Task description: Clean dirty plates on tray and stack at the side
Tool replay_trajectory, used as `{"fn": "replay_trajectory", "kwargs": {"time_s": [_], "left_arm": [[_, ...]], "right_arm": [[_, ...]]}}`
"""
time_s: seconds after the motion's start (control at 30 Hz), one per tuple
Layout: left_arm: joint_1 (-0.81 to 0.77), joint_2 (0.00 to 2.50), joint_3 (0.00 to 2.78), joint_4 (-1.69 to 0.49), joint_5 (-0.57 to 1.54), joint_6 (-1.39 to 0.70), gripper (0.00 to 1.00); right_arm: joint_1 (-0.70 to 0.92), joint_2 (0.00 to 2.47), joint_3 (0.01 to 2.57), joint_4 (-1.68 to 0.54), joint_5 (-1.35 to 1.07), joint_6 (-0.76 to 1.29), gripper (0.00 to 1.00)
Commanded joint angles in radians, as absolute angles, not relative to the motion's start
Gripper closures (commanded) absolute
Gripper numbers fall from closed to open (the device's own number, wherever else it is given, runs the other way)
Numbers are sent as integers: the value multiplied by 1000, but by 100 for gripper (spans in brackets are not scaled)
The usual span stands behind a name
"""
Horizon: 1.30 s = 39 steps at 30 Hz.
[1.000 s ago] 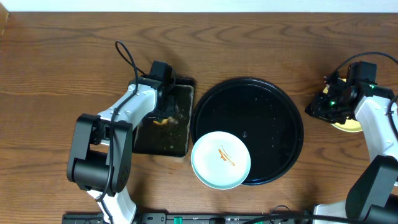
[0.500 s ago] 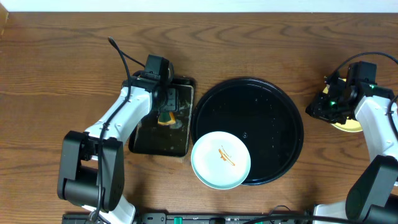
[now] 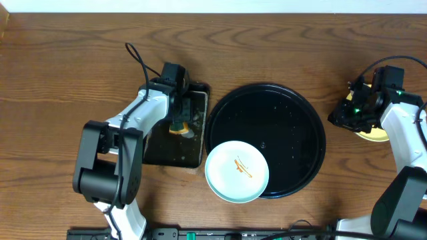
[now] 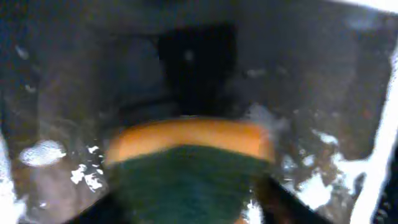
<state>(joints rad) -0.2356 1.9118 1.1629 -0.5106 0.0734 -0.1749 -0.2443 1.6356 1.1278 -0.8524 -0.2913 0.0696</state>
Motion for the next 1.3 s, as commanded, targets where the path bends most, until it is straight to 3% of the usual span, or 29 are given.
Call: {"fn": "replay_trajectory", "kwargs": {"time_s": [0.0,0.03,0.3,0.4,0.6,0.8,1.07,1.13,1.2,1.27], "left_arm": [[-231,1953,1162,-517,87,-181,81],[-231,1946,1162,-517,86,-185,92],[-231,1827,1163,-515,86,-183,91],[-231,1775,1163,-518,86,-183,42],[-231,1757,1163,-546,86,-184,27],[-231,1784,1148,-592,86,-192,27],[-232,1811,1051,-501,132,-197,27],[-232,1811,1034,-491,131,-200,31],[-232,1811,1025,-490,131,-200,45],[-232,1811,1023,-492,131,-200,73]], "right_arm": [[-238,1636,1131,-854,-289,54,72],[-238,1636,1131,-854,-288,54,72],[-238,1636,1131,-854,-288,54,72],[-238,1636,1131,-854,-288,54,72],[-238,1636,1131,-853,-288,54,72],[-238,1636,1131,-853,-288,54,73],[-238,1636,1131,-853,-288,54,73],[-238,1636,1131,-853,-288,54,73],[-238,1636,1131,-853,-288,54,73],[-238,1636,1131,-853,-289,54,73]]}}
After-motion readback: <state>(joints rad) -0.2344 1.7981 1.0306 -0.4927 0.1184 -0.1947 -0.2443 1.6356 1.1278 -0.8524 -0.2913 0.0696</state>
